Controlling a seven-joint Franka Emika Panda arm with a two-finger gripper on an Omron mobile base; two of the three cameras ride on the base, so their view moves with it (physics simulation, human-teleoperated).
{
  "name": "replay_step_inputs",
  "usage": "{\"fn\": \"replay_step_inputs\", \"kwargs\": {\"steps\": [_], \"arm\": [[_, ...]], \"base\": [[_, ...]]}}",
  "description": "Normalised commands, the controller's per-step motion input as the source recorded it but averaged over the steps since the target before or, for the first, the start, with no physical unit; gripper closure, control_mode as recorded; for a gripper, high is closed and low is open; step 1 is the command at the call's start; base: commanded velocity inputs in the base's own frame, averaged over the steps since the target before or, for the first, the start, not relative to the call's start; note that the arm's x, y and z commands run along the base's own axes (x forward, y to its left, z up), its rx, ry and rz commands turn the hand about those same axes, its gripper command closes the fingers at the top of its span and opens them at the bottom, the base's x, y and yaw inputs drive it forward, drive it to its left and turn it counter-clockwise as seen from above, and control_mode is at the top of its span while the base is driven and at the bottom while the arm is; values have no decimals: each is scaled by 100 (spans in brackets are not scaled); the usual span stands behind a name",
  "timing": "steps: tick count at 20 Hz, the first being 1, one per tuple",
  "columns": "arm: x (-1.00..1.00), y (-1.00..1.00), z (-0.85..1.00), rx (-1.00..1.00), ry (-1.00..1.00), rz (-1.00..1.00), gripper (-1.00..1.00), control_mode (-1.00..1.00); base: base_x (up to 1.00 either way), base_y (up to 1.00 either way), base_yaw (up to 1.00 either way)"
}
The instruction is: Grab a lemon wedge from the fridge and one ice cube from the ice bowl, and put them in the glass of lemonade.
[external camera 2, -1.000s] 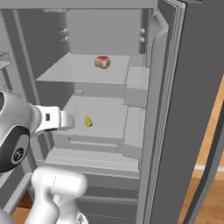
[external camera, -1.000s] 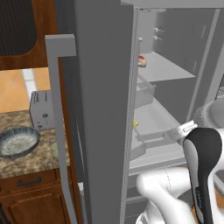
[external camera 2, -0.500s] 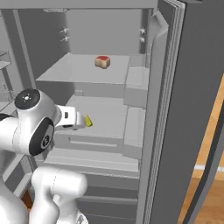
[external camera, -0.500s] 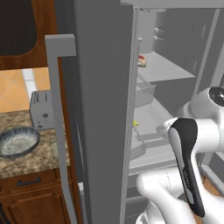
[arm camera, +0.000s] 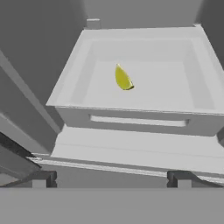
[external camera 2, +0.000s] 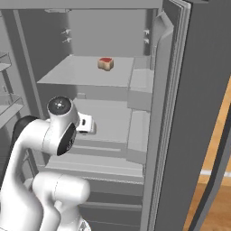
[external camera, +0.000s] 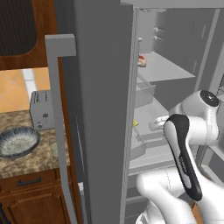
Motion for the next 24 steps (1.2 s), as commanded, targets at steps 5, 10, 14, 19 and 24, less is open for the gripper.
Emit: {"fn": "replay_step_inputs", "kwargs": {"steps": [5, 10, 14, 19, 24], "arm": [[60, 19, -43, 0, 0, 0, -100, -100], [67, 17, -27, 0, 0, 0, -100, -100], [68, 2, -13, 0, 0, 0, -100, -100], [64, 0, -12, 0, 0, 0, -100, -100], [52, 0, -14, 0, 1, 0, -100, -100]], "base": [[0, 0, 0], [0, 0, 0], [0, 0, 0], [0, 0, 0], [0, 0, 0]]}}
